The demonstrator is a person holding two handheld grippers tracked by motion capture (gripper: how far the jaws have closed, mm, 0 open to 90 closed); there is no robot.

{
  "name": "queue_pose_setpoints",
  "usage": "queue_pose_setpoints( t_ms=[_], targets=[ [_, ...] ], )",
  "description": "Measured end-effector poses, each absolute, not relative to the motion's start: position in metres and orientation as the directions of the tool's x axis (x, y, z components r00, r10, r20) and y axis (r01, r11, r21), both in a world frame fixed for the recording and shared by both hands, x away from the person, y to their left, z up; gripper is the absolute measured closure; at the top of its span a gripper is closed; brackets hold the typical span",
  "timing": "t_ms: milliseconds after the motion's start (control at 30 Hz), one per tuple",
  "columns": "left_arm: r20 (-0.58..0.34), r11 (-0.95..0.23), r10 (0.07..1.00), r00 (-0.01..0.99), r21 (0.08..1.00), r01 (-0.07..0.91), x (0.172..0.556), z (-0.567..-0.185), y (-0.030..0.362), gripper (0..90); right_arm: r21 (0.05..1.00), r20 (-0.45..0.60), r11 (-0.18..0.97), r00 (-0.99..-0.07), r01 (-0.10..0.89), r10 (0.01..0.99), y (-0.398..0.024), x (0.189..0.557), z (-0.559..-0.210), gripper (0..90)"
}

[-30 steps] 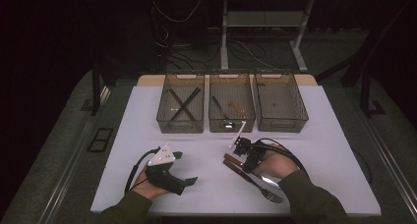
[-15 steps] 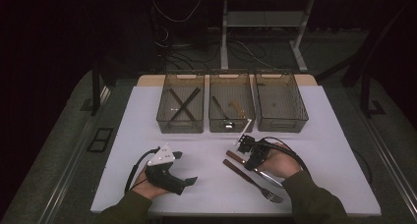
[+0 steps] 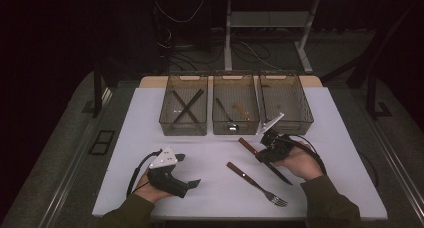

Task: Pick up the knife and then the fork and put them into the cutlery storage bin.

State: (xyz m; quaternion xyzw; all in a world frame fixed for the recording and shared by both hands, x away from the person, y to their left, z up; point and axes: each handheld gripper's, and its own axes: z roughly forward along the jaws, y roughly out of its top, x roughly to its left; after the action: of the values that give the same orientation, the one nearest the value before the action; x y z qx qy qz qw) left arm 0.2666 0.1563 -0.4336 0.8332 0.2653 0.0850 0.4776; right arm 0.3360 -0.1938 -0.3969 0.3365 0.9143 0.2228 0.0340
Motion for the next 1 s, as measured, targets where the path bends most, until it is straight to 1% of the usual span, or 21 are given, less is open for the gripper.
queue_pose_setpoints(
  t_ms=[333, 533, 767, 1000],
  targets=[
    [-0.114, -0.399, 0.512, 0.851, 0.846, 0.354, 0.267, -0.433, 0.157, 0.0, 0.504, 0.086, 0.619, -0.748, 0.602, 0.658, -0.213, 0.339, -0.386, 77.9],
    [-0.111, -0.399, 0.513, 0.851, 0.847, 0.351, 0.267, -0.433, 0.157, 0.0, 0.564, 0.092, 0.573, -0.735, 0.595, 0.672, -0.225, 0.340, -0.378, 77.8],
    [-0.108, -0.401, 0.512, 0.852, 0.847, 0.349, 0.267, -0.433, 0.157, 0.0, 0.641, 0.117, 0.487, -0.702, 0.594, 0.703, -0.242, 0.340, -0.365, 77.8],
    [-0.109, -0.401, 0.511, 0.852, 0.847, 0.349, 0.267, -0.433, 0.157, 0.0, 0.710, 0.121, 0.411, -0.674, 0.571, 0.729, -0.259, 0.342, -0.357, 77.8]
  ],
)
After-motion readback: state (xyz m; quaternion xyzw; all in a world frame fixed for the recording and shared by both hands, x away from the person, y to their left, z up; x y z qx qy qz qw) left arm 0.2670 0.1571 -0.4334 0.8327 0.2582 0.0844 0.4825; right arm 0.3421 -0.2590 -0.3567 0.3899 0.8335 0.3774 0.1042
